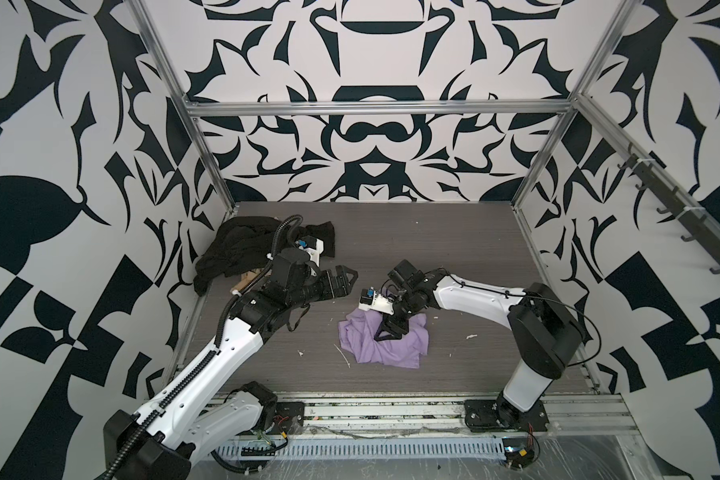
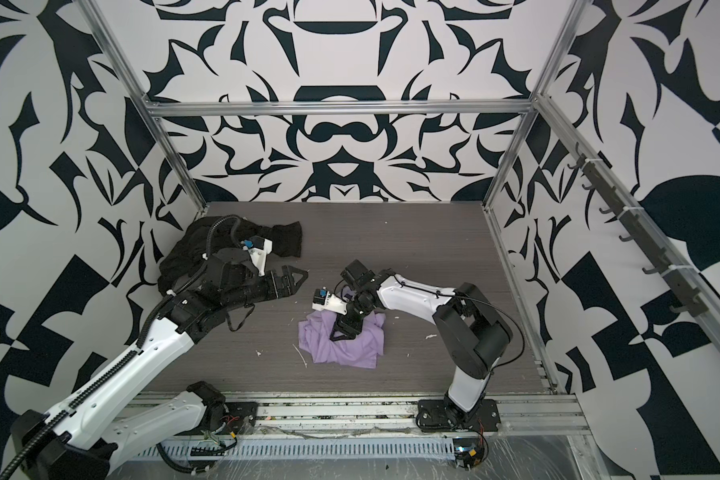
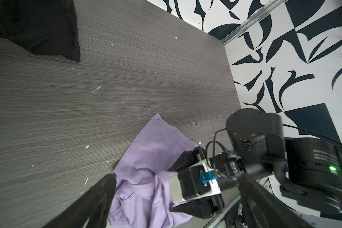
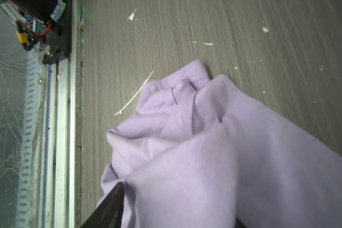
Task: Pick out a specific cloth from the pile
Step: 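Open the right gripper and release the lavender cloth on the table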
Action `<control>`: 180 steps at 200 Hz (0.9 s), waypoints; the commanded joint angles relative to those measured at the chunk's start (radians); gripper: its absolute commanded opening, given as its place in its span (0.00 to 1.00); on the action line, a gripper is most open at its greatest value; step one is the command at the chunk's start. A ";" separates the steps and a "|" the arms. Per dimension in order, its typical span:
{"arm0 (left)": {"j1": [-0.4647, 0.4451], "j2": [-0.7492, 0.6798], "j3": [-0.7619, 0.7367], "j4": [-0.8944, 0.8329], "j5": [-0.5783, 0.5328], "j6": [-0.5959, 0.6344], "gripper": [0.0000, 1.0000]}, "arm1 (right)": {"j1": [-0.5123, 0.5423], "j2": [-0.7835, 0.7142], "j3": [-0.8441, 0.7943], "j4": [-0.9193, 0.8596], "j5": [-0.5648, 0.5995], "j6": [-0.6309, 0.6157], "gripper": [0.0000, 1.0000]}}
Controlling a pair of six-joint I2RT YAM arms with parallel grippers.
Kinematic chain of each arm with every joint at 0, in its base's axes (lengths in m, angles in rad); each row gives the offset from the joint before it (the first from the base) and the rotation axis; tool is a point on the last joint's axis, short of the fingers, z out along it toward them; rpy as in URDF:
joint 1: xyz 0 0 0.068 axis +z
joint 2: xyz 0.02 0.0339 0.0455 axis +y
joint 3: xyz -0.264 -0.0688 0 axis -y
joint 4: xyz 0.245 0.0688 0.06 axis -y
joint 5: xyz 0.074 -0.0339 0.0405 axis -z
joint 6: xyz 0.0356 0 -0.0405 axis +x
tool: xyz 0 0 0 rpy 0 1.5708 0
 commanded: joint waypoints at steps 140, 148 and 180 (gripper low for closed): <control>0.007 0.001 -0.030 0.007 -0.007 0.026 1.00 | 0.076 -0.069 -0.013 0.027 -0.019 0.047 0.66; 0.007 0.000 -0.030 0.003 -0.009 0.031 1.00 | 0.076 -0.085 -0.012 0.030 -0.010 0.047 0.67; 0.006 -0.016 -0.042 -0.011 -0.041 0.064 1.00 | 0.075 -0.171 -0.019 0.052 0.046 0.054 0.72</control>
